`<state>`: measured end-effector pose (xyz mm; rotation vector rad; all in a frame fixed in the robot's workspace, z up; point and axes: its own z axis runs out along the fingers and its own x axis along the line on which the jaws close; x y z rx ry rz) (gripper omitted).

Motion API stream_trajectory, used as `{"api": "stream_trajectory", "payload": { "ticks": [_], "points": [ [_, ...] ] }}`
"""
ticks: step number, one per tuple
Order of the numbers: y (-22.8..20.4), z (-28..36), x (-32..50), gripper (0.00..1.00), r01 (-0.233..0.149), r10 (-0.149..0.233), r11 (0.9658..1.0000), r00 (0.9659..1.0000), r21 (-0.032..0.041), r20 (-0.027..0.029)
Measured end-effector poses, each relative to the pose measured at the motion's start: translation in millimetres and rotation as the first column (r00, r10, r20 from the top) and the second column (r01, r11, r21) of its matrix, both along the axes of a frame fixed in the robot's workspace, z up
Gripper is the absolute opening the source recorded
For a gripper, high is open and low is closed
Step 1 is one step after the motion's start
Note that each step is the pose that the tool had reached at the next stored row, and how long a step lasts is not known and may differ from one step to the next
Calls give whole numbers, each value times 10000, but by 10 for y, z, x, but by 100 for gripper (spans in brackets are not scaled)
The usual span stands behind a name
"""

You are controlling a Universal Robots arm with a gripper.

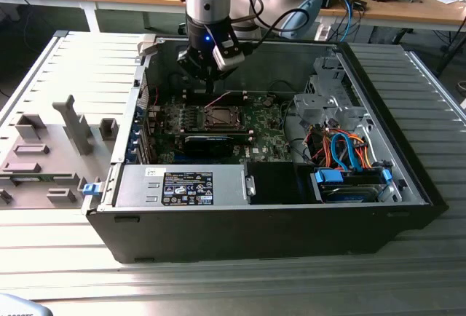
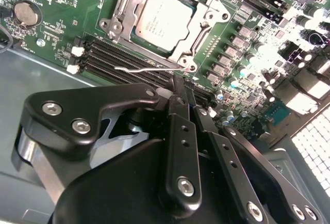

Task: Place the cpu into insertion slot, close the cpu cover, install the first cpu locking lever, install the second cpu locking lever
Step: 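Install the first cpu locking lever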

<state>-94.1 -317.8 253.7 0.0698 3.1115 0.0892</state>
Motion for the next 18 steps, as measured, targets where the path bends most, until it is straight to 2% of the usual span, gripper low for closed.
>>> {"api": "stream_trajectory", "payload": {
  "ticks": [18],
  "points": [
    [0,-53,0,11,-1,1,10000,10000,0,1]
  ]
}}
